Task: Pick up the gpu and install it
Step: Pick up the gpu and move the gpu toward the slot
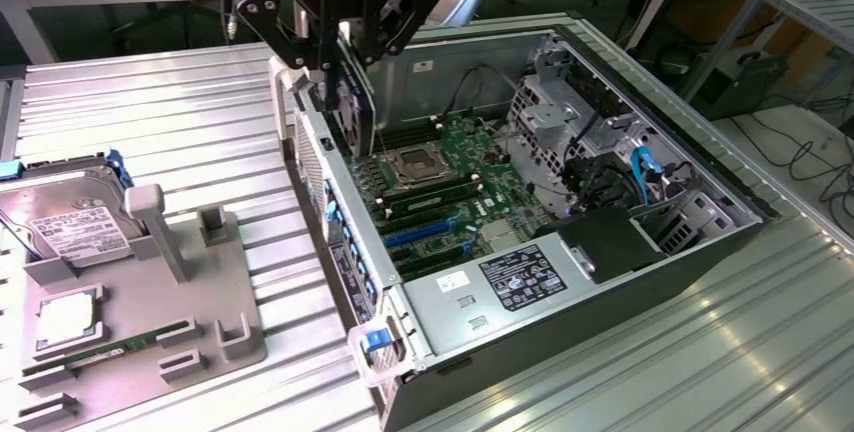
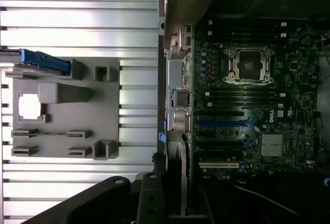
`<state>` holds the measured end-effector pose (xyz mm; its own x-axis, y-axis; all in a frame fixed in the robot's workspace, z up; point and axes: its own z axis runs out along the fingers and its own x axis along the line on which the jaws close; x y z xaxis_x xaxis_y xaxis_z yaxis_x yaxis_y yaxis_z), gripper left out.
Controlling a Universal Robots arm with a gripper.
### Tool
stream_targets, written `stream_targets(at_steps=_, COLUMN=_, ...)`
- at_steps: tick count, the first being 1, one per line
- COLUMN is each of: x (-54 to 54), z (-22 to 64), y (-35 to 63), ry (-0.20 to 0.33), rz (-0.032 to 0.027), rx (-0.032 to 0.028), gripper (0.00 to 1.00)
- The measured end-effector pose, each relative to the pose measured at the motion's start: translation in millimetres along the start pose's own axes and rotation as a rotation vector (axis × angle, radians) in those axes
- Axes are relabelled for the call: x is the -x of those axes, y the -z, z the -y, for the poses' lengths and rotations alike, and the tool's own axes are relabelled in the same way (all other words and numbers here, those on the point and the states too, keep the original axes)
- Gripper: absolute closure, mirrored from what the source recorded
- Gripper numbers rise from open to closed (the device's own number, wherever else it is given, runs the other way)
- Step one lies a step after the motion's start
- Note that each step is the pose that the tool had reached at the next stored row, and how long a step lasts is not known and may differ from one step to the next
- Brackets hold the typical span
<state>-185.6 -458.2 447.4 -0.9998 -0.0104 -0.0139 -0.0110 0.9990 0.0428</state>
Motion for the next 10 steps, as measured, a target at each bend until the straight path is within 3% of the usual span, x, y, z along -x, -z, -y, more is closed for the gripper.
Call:
stream_targets(at_steps=5, x=9.2, z=0.1, y=-0.2, ry=0.000, rz=0.0000, rx=0.0001, gripper=0.72)
stream_targets(at_steps=10, x=25.9, z=0.3, y=-0.7, ry=0.000, rz=0.0001, rx=0.0001, gripper=0.72)
